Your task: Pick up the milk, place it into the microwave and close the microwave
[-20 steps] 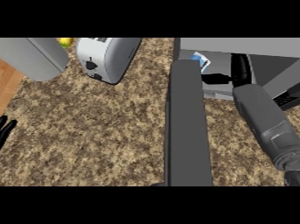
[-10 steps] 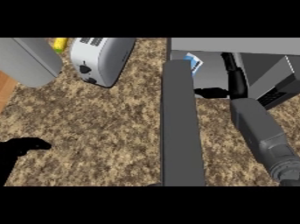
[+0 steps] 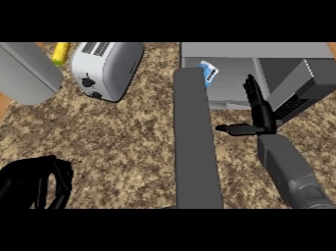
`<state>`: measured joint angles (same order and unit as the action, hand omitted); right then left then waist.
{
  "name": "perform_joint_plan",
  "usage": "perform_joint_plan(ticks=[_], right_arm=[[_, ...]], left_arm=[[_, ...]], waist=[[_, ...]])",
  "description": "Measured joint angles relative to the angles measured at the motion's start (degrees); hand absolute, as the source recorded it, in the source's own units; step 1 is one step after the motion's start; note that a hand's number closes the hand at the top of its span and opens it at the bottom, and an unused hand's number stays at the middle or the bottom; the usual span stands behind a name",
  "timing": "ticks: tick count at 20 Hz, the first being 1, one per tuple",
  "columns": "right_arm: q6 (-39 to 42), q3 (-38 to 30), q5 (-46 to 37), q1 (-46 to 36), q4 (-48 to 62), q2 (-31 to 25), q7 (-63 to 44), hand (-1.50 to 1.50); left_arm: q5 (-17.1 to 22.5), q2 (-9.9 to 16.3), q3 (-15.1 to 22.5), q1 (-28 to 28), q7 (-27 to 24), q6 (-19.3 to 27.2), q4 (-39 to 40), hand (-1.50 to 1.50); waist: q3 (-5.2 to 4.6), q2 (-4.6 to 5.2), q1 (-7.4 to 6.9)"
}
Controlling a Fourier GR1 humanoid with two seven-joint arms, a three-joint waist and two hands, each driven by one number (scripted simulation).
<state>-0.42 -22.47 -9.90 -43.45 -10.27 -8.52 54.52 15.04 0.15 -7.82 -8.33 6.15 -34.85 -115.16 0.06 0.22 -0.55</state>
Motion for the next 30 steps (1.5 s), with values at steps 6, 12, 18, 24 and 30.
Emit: perform_joint_plan(ticks=[6, 12, 18, 24, 30], right_arm=[[1.8, 2.5, 0.4, 8.4, -6.2, 2.2, 1.2, -1.50], [4.2, 4.6, 1.7, 19.0, -15.7, 2.0, 1.2, -1.50], [8.1, 6.8, 3.4, 30.0, -27.9, 1.2, -0.7, -1.50], [11.8, 8.8, 5.2, 40.9, -41.6, 0.5, -2.7, -1.50], [14.8, 9.7, 6.7, 48.7, -53.6, -2.6, -4.5, -1.50]], left_arm=[[-3.3, -0.1, 6.9, 0.4, 0.6, 2.9, 0.6, 1.50], [-10.2, -0.1, 14.9, 2.9, -2.4, 7.2, 3.6, 1.50], [-16.3, -0.1, 20.9, 10.3, -6.3, 11.0, 11.9, 1.50], [-20.4, -0.1, 27.7, 17.4, -9.0, 15.2, 23.9, 1.50], [-23.0, 0.1, 35.7, 22.7, -16.3, 24.8, 38.7, 1.50]], waist=[[-0.09, -0.46, 1.08], [-0.15, -0.69, 1.90], [-0.17, -0.61, 2.37], [-0.19, -0.48, 2.70], [-0.19, -0.31, 2.76]])
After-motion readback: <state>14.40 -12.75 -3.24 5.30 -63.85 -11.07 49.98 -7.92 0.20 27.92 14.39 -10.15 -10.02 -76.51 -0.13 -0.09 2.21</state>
